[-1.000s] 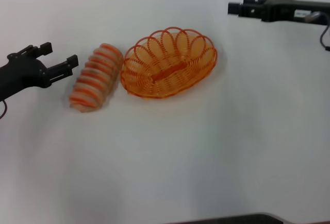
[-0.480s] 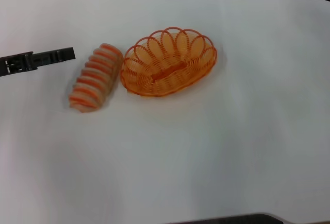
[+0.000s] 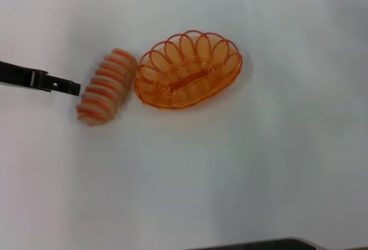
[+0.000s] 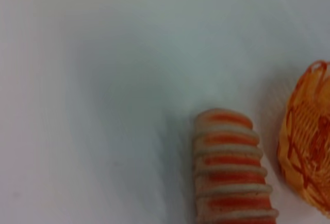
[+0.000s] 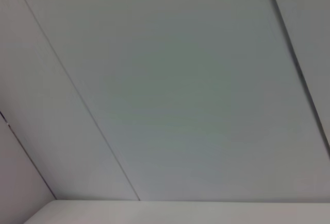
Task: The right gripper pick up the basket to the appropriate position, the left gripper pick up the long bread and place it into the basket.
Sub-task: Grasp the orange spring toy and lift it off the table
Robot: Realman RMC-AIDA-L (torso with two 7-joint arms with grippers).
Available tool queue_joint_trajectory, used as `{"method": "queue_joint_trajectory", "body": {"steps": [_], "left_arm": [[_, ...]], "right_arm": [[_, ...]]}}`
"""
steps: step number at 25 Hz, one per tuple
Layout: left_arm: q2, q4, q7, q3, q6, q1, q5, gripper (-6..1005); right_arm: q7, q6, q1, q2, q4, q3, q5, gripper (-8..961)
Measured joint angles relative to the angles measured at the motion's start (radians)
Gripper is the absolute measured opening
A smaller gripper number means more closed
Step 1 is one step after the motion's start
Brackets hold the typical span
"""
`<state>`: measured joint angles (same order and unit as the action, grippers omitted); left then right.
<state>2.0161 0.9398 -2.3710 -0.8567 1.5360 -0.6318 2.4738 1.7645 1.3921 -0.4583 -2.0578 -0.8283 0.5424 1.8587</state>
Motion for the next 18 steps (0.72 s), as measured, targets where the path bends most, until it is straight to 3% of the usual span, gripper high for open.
{"method": "queue_joint_trajectory", "body": {"steps": [6,7,10,15,18], "left_arm": [[0.06,0.068,0.0,-0.069,0.013,-0.056,0.141,828],[0.078,0.095,0.001,-0.108,0.02,-0.064,0.165,828],[0.092,0.117,-0.002,-0.131,0.025,-0.068,0.187,827],[0.122,0.159,-0.007,-0.139,0.047,-0.08,0.219,827],[0.133,0.163,-0.02,-0.14,0.051,-0.088,0.237,826]], "right_arm": [[-0.005,0.024,0.01,0.009,0.008,-0.003,0.0,764],[-0.016,0.03,0.015,0.01,0.009,-0.008,-0.001,769],[-0.026,0.035,0.019,0.008,0.009,-0.012,-0.001,786],[-0.043,0.038,0.024,0.0,0.011,-0.026,-0.001,921],[-0.044,0.039,0.026,0.0,0.012,-0.028,-0.001,926]]}}
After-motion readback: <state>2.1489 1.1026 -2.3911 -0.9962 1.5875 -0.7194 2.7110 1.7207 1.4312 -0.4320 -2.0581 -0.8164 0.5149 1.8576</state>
